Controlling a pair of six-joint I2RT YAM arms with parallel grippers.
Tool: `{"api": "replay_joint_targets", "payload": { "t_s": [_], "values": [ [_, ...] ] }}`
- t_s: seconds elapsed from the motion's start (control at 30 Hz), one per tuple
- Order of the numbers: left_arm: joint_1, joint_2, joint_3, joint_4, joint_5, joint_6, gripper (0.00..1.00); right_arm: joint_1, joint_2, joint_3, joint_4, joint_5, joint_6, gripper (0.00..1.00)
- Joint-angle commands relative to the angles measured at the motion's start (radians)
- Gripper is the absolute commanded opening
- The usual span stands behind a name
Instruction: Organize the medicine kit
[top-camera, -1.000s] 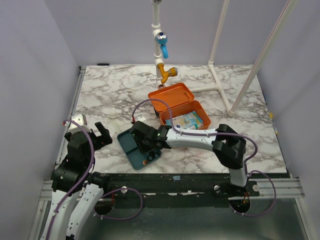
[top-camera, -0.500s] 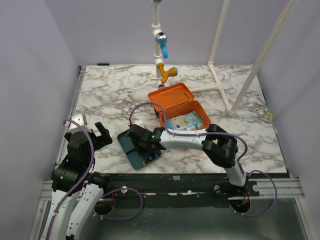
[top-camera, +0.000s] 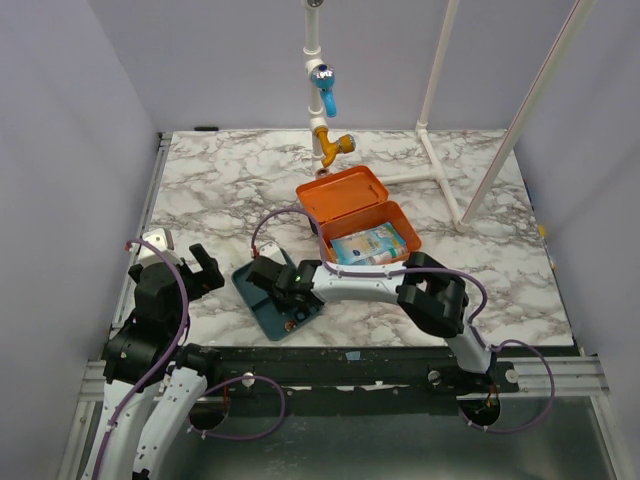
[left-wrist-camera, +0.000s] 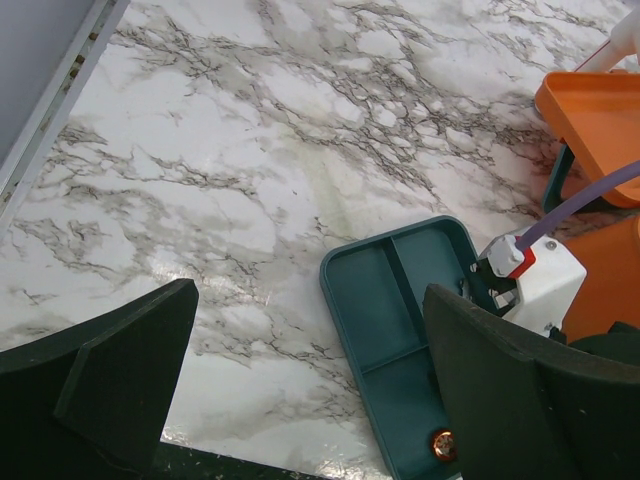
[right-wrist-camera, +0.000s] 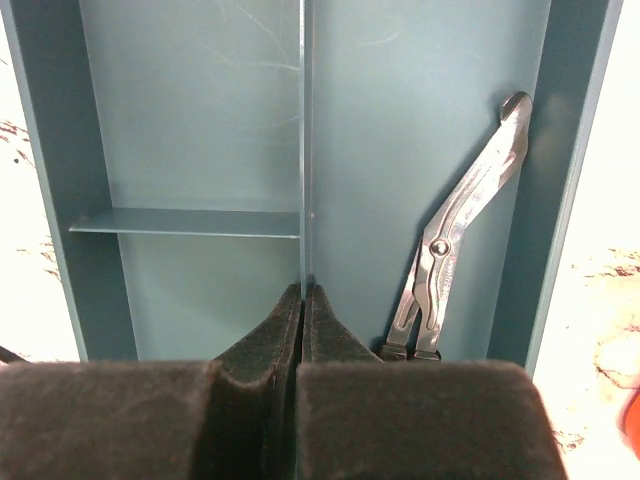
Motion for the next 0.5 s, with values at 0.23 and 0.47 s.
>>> {"api": "replay_joint_targets", "payload": {
  "t_s": [0.23,0.47],
  "values": [
    [0.006,-0.01,-0.004,0.017,-0.001,0.007,0.98,0.027,-0.059,0.02,-0.018,0.033,-0.036,0.01],
    [0.006,-0.014,0.0,0.01,-0.014,0.0,0.98,0.038,-0.128,0.034,-0.064,0.017,-0.06,0.01]
  ]
}}
